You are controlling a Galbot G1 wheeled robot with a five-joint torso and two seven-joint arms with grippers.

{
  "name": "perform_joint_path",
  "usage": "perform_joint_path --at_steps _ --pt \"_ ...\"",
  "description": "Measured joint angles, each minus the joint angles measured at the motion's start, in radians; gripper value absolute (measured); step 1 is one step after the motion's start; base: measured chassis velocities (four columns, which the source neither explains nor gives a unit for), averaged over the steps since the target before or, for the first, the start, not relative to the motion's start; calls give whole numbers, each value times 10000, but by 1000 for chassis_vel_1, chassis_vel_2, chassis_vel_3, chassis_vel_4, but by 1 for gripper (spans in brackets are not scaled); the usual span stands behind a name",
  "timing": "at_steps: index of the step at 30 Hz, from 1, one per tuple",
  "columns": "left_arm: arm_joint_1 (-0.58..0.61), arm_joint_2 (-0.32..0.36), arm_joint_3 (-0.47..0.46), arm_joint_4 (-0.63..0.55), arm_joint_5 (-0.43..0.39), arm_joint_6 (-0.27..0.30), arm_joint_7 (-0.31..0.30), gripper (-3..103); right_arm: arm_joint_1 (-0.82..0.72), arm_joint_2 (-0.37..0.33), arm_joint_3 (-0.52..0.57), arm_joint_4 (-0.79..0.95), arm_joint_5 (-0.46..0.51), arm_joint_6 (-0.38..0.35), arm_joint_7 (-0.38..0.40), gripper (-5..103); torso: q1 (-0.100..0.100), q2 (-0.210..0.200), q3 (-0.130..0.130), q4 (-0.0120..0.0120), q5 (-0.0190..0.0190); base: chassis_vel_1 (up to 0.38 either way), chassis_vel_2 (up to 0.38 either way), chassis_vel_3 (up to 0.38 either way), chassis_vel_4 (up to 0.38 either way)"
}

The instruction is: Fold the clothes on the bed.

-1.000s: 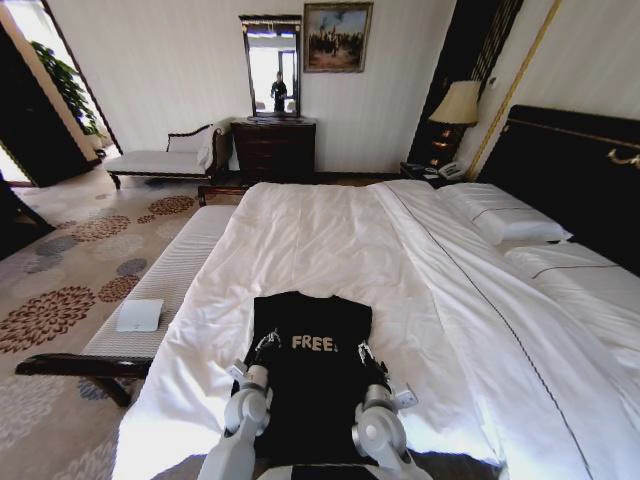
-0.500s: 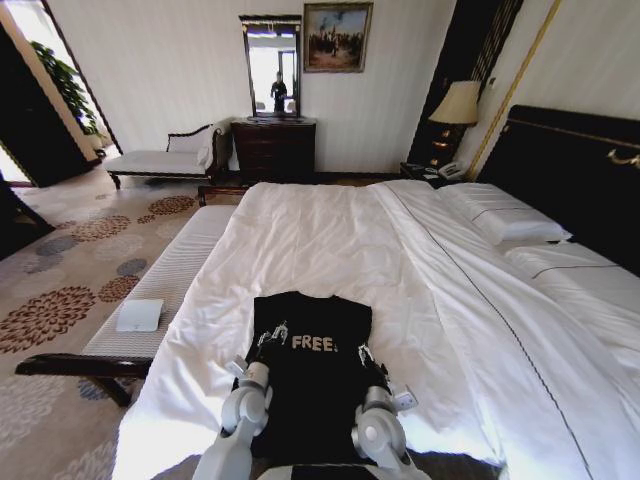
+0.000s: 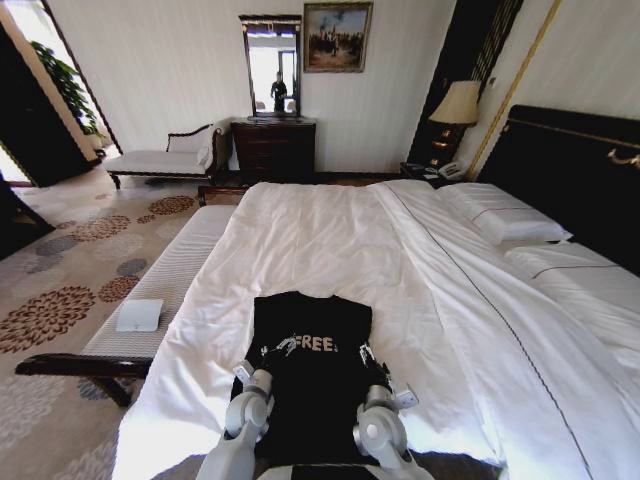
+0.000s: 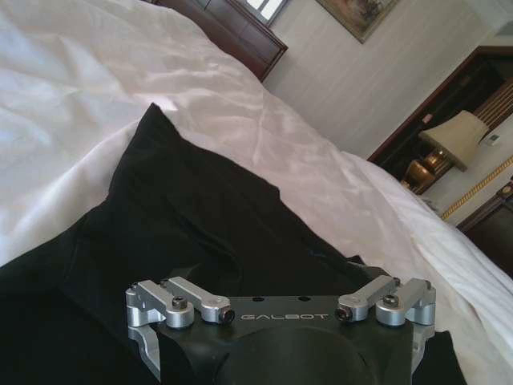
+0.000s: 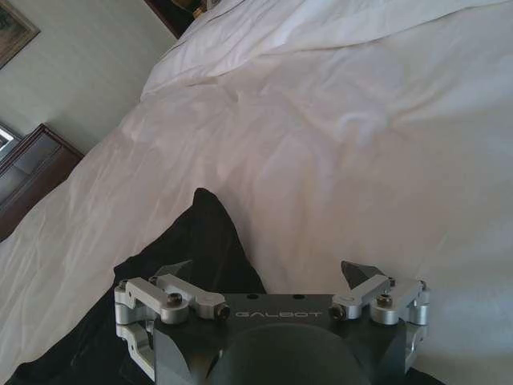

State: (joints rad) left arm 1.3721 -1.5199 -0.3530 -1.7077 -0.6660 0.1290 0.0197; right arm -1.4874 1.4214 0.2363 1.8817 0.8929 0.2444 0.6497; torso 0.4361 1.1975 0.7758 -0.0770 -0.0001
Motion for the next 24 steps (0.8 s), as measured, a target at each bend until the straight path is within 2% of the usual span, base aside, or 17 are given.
perform_joint_path --at_steps 6,13,24 --pt "-55 -73 8 -309 -287 20 37 100 109 -42 -76 -78 81 1 1 100 0 0 0 0 1 0 0 0 0" --pt "-324 -189 -167 48 -373 100 -189 100 134 -123 -83 -127 132 1 1 100 1 0 0 -1 0 0 0 0 0" --pt "-164 -223 -366 -222 -759 409 -455 100 135 -142 -79 -126 147 4 -3 100 0 0 0 0 1 0 0 0 0"
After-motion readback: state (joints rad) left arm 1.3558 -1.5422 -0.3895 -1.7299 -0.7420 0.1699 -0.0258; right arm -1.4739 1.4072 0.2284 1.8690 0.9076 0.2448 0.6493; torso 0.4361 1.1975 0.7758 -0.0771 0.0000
